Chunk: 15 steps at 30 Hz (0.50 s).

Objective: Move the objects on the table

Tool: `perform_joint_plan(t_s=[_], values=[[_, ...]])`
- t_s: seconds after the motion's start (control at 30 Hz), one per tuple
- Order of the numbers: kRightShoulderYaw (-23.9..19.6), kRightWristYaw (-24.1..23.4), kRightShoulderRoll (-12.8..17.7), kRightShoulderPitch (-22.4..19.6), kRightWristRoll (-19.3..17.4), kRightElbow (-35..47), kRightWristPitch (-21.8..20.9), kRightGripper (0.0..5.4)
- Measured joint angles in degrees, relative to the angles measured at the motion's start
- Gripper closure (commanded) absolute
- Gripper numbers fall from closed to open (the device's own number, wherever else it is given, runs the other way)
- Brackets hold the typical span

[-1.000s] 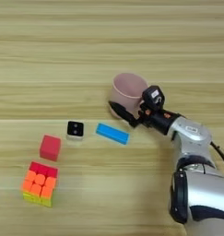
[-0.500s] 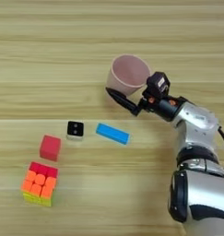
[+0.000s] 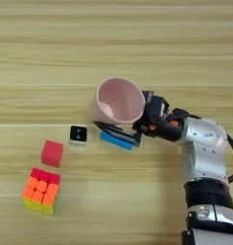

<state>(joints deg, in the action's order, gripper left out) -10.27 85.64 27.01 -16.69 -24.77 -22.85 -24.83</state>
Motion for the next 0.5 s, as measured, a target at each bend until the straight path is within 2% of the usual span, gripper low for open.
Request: perform_joint_plan(t_s=[0.17,0.27,0.5], values=[[2.56,2.17,0.93,3.89,-0.34,5.58,3.07,1.18],[3.49,2.72,1.59,4.82,-0.34,7.26,4.25,1.18],[5.91,4.90,2.21,7.03,-0.31,7.92,6.62,1.18]])
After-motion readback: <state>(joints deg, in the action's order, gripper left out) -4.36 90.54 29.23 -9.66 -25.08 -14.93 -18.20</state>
